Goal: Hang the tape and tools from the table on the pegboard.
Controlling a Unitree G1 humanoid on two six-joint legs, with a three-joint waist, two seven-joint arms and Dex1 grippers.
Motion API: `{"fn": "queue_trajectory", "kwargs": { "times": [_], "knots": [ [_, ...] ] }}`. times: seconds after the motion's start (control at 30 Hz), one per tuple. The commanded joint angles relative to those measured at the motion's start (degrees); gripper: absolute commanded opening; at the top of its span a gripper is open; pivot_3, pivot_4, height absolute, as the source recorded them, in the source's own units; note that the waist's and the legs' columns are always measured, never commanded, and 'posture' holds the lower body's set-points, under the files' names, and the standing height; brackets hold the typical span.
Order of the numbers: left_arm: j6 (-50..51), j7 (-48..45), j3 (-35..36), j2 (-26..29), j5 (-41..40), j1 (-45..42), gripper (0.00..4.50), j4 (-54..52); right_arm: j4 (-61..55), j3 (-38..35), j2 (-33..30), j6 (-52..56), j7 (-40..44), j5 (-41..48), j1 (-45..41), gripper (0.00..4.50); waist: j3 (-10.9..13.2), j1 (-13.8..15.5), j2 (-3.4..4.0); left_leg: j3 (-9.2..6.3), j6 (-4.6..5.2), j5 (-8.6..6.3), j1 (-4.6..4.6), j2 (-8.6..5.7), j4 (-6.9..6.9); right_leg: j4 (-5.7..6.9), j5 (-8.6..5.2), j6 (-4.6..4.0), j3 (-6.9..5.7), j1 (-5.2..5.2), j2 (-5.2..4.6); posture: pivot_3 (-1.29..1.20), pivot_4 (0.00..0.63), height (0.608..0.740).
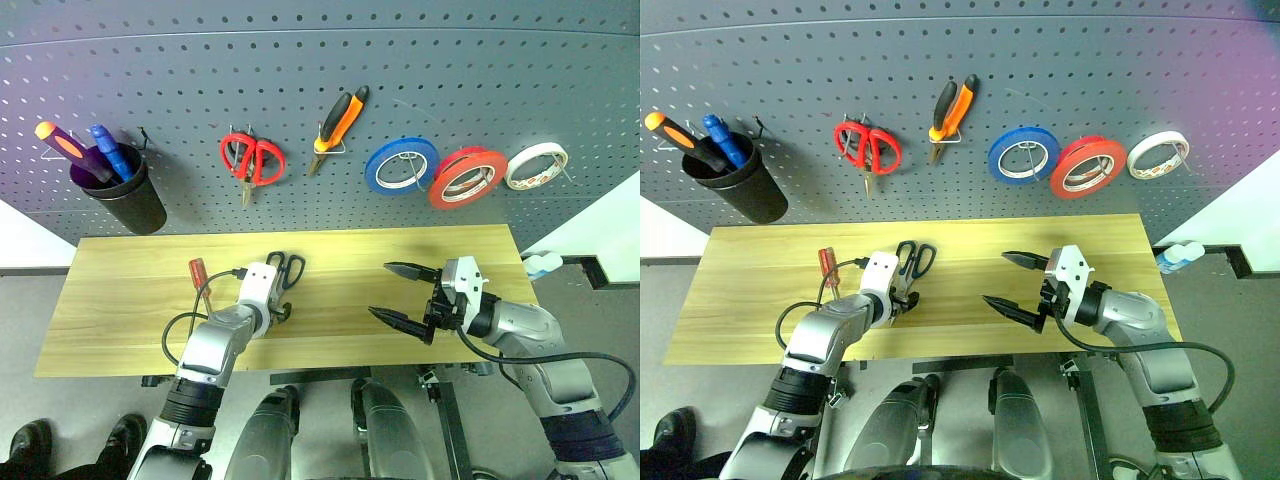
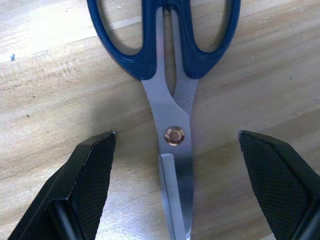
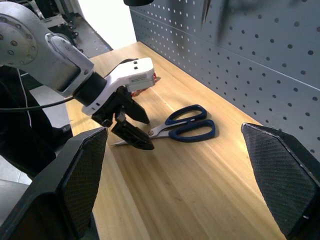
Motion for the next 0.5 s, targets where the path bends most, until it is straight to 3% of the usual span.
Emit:
{"fn": "queue_trajectory", "kwargs": {
  "times": [0.03,0.37,0.5],
  "knots": [
    [1.0,-0.3,-0.4,0.4,0.3,0.4,3.73,-0.4,-2.3,-1.3,-0.3,0.1,-0.2,1.0,-0.1,4.5,0.0,0.0,0.0,0.0,0.0,0.0,0.0,0.0,0.0,0.0,0.0,0.0,0.0,0.0,0.0,-0.13,0.323,0.74],
    [2.9,0.3,0.7,0.0,0.0,0.7,0.58,-0.3,-1.4,-1.2,-0.1,-0.8,0.2,0.8,0.6,4.5,0.0,0.1,0.01,-0.01,0.0,0.0,0.01,0.0,0.0,0.01,0.0,0.0,0.0,0.01,0.0,-0.12,0.327,0.74],
    [3.8,0.4,2.0,-0.7,-0.6,0.8,0.5,-0.1,-0.8,-1.3,-0.2,-1.3,0.3,0.5,0.5,4.5,0.0,0.0,0.01,-0.01,0.0,0.0,0.02,0.0,0.0,0.02,0.0,0.0,0.0,0.01,0.0,-0.12,0.326,0.74]
  ]
}}
